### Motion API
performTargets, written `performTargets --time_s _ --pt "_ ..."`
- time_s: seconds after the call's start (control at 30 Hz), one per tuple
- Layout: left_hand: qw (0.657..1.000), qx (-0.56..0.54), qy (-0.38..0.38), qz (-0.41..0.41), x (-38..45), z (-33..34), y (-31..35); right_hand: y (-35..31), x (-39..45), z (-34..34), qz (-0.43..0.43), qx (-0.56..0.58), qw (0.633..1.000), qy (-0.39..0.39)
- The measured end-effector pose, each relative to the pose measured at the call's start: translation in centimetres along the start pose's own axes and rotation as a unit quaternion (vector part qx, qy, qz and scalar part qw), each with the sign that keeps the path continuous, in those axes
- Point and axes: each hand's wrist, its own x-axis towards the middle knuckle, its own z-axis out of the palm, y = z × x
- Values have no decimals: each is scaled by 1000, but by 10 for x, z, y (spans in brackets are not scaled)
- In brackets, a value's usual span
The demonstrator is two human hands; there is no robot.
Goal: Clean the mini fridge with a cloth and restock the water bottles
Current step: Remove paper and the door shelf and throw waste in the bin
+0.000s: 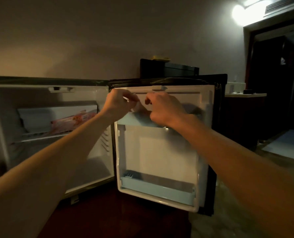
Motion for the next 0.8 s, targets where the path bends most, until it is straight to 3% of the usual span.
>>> performTargets --time_s 0.13,0.3,0.43,0.57,0.8 --pt "998 18 58 -6 -17 -40 -15 -36 6 20 -83 13 995 63" --pt "991 63 98 -61 -46 -87 -59 -85 1 57 -160 45 984 60" --pt "985 118 68 -104 -74 -110 -99 -110 -2 89 -145 73 986 -26" --pt "984 97 50 -142 -99 -113 -143 -126 5 126 -127 87 982 -108" --pt "976 109 -14 -186 -131 -123 -215 -158 29 197 -118 113 972 -169"
